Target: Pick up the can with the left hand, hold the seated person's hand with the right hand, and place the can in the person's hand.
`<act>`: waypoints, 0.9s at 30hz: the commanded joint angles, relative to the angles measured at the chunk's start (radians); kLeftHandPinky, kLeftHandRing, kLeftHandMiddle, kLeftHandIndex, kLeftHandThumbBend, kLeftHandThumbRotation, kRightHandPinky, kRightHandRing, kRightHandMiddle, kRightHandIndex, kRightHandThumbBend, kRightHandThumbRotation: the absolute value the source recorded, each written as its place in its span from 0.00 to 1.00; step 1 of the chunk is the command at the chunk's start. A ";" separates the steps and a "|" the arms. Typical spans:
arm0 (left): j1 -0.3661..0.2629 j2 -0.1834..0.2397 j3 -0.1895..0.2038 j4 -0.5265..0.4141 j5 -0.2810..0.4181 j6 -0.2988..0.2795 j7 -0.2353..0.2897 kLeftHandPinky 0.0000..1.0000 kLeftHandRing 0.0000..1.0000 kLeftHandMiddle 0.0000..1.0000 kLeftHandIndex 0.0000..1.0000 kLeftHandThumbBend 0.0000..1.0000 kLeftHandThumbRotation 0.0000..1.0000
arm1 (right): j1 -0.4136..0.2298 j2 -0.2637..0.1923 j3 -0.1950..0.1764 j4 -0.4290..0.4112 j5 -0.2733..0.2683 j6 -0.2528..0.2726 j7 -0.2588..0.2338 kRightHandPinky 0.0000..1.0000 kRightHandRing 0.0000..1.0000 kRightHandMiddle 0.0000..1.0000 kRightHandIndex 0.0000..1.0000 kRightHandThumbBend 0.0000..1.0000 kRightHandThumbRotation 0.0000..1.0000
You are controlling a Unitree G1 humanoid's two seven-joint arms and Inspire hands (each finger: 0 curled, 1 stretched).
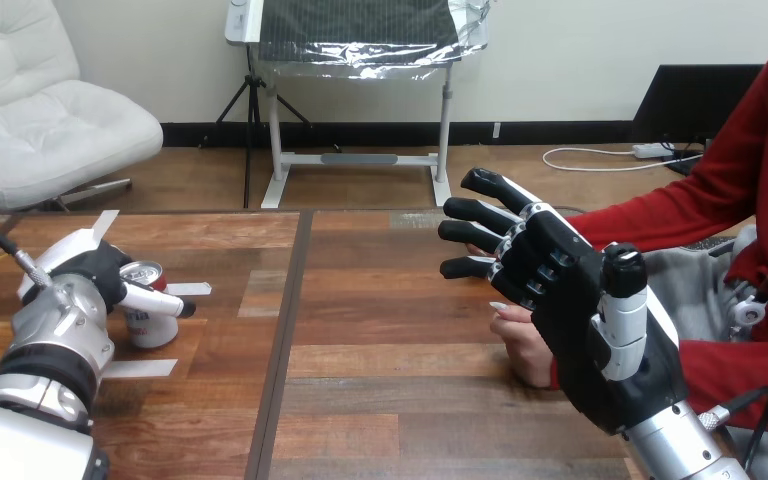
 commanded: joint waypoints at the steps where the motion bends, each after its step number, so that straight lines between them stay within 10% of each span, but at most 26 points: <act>1: -0.075 0.009 -0.015 -0.014 0.017 -0.004 0.001 0.58 0.76 0.83 0.84 0.82 0.31 | -0.036 0.013 -0.008 -0.059 0.019 -0.020 -0.001 0.71 0.83 0.84 0.88 0.95 1.00; 27: -0.072 0.012 -0.017 -0.020 0.028 -0.021 0.021 0.58 0.74 0.80 0.82 0.81 0.24 | -0.034 0.016 -0.008 -0.057 0.013 -0.032 -0.006 0.71 0.82 0.83 0.87 0.95 1.00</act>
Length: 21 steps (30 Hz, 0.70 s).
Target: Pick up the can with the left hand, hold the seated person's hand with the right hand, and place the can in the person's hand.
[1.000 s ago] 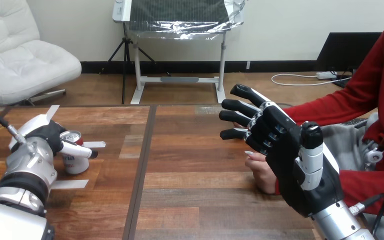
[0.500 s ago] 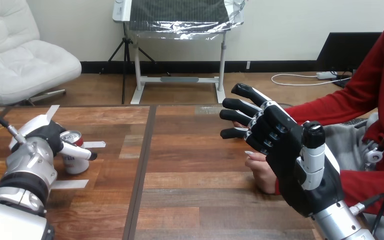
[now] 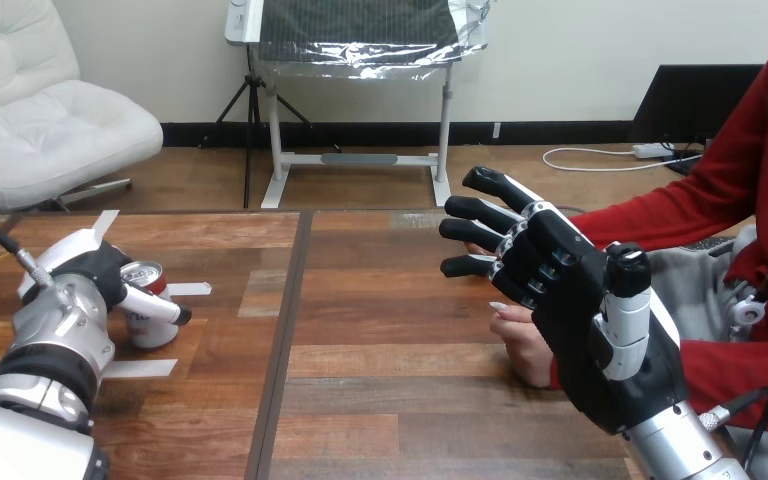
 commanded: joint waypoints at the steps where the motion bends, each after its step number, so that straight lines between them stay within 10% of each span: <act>1: -0.072 0.012 -0.009 -0.021 0.012 -0.021 0.024 0.58 0.74 0.80 0.82 0.81 0.24 | -0.034 0.013 -0.008 -0.058 0.013 -0.024 -0.003 0.71 0.82 0.83 0.87 0.95 1.00; 21: -0.067 0.018 -0.002 -0.027 0.009 -0.052 0.052 0.38 0.50 0.59 0.75 0.74 0.02 | -0.037 0.012 -0.008 -0.052 0.010 -0.033 -0.001 0.72 0.83 0.84 0.88 0.95 1.00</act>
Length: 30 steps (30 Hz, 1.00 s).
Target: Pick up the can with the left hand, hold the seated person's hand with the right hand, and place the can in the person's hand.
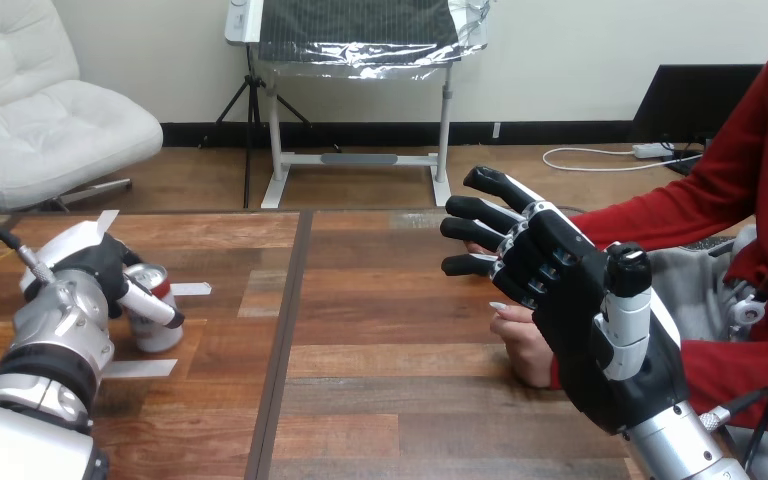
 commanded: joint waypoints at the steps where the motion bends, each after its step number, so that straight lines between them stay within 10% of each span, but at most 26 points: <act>1: -0.067 0.017 -0.004 -0.027 0.008 -0.021 0.024 0.38 0.49 0.58 0.75 0.74 0.02 | -0.037 0.013 -0.007 -0.053 0.011 -0.027 0.000 0.72 0.83 0.84 0.88 0.95 1.00; 30: -0.042 0.011 0.018 -0.027 -0.004 -0.056 0.130 0.37 0.45 0.52 0.55 0.67 0.00 | -0.034 0.011 -0.008 -0.064 0.015 -0.022 -0.003 0.72 0.83 0.84 0.88 0.95 1.00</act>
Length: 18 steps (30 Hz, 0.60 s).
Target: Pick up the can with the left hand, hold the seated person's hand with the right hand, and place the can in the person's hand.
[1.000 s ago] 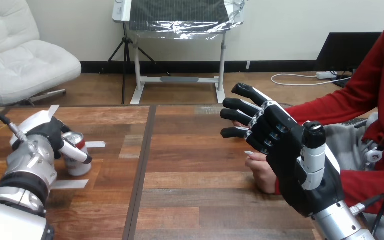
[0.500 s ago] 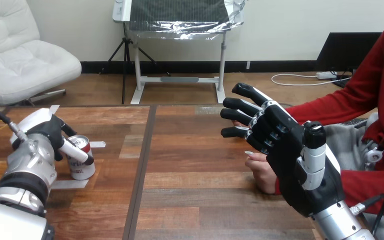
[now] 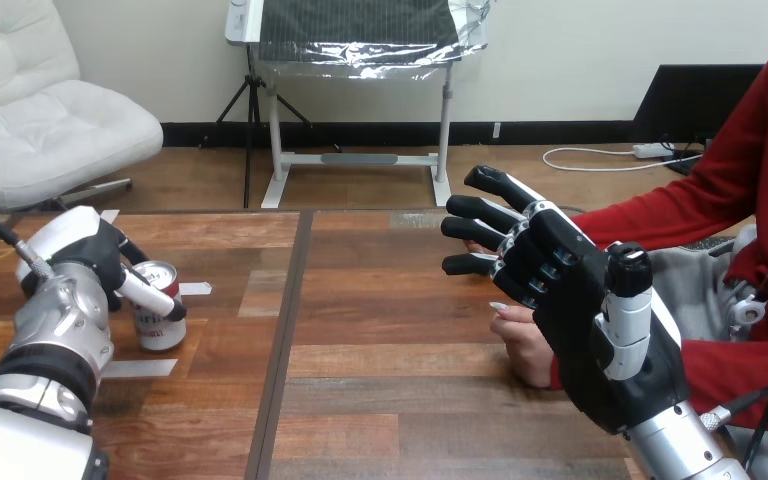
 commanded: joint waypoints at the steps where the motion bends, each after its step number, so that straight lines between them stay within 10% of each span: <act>1: -0.040 0.012 0.008 -0.028 -0.003 -0.031 0.050 0.37 0.46 0.52 0.55 0.67 0.00 | -0.034 0.011 -0.008 -0.065 0.015 -0.020 -0.003 0.72 0.83 0.84 0.88 0.95 1.00; 18: -0.036 0.011 0.015 -0.024 -0.012 -0.040 0.066 0.37 0.47 0.53 0.52 0.68 0.00 | -0.035 0.010 -0.009 -0.064 0.013 -0.020 -0.005 0.72 0.83 0.84 0.88 0.95 1.00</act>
